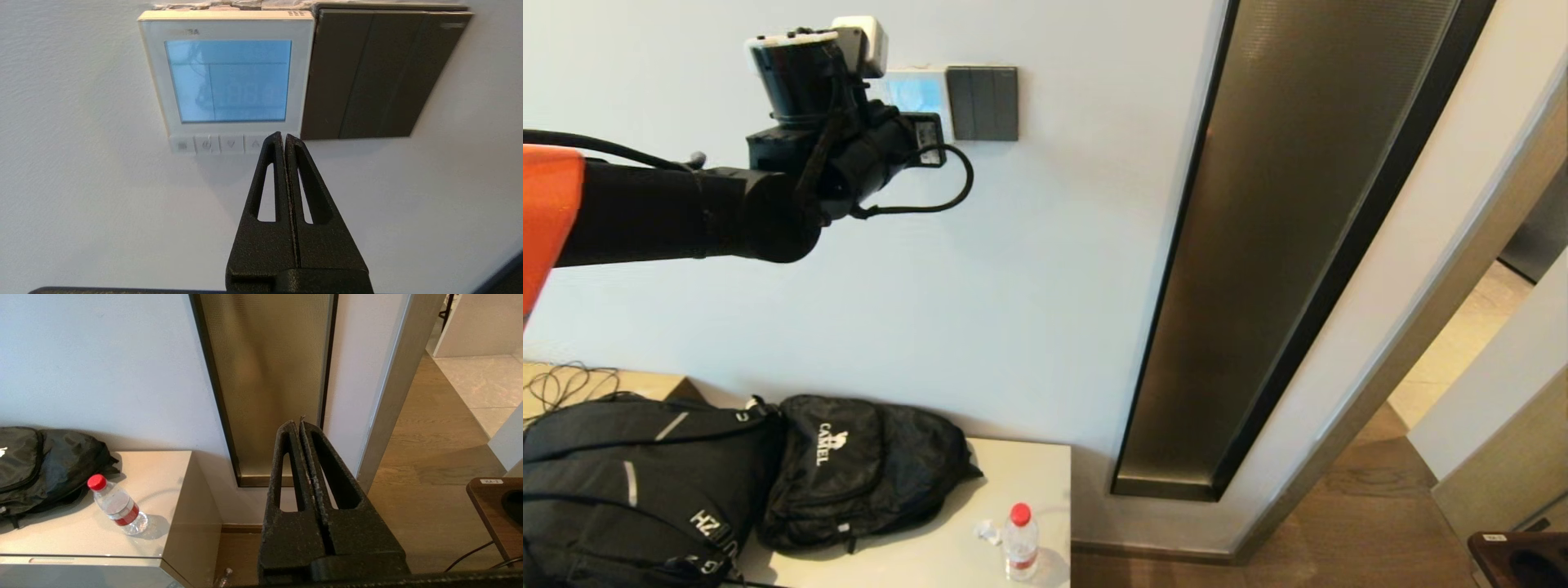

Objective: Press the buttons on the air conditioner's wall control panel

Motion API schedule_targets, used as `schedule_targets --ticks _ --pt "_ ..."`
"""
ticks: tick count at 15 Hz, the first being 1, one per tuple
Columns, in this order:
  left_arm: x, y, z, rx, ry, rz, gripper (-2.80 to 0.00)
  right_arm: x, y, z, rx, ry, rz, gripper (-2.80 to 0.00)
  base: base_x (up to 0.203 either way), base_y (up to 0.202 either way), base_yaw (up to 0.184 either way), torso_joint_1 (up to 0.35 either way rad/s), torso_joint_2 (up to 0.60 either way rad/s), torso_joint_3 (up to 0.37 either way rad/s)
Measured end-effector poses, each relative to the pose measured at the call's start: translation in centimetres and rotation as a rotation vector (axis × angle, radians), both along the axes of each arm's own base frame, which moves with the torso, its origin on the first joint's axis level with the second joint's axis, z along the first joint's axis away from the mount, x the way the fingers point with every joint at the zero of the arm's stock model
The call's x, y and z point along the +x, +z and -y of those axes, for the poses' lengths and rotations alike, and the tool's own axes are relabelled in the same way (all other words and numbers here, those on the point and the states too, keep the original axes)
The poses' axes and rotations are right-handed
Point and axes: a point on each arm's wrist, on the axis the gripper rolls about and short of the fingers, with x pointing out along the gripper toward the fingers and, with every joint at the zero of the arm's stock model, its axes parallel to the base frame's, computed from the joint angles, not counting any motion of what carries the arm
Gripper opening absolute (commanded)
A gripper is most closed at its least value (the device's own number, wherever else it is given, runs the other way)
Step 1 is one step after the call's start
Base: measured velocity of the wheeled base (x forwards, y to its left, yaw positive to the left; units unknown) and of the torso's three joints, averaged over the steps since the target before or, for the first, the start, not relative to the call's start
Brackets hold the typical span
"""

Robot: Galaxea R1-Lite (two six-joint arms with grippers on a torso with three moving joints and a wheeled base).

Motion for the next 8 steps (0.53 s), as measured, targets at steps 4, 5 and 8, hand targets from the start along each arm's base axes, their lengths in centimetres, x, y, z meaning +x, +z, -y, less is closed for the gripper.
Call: schedule_targets --ticks 4,5,8 --pt "-5.8 0.4 -3.4 0.011 0.03 -0.014 -2.8 0.0 0.0 0.0 0.0 -0.002 0.0 -2.8 0.0 0.0 0.0 0.0 0.0 0.0" --pt "-7.4 0.3 -4.8 0.014 0.052 -0.019 -2.8 0.0 0.0 0.0 0.0 -0.001 0.0 -2.8 0.0 0.0 0.0 0.0 0.0 0.0" --pt "-12.2 -0.4 -9.3 0.022 0.148 -0.037 -2.8 0.0 0.0 0.0 0.0 -0.002 0.0 -2.8 0.0 0.0 0.0 0.0 0.0 0.0"
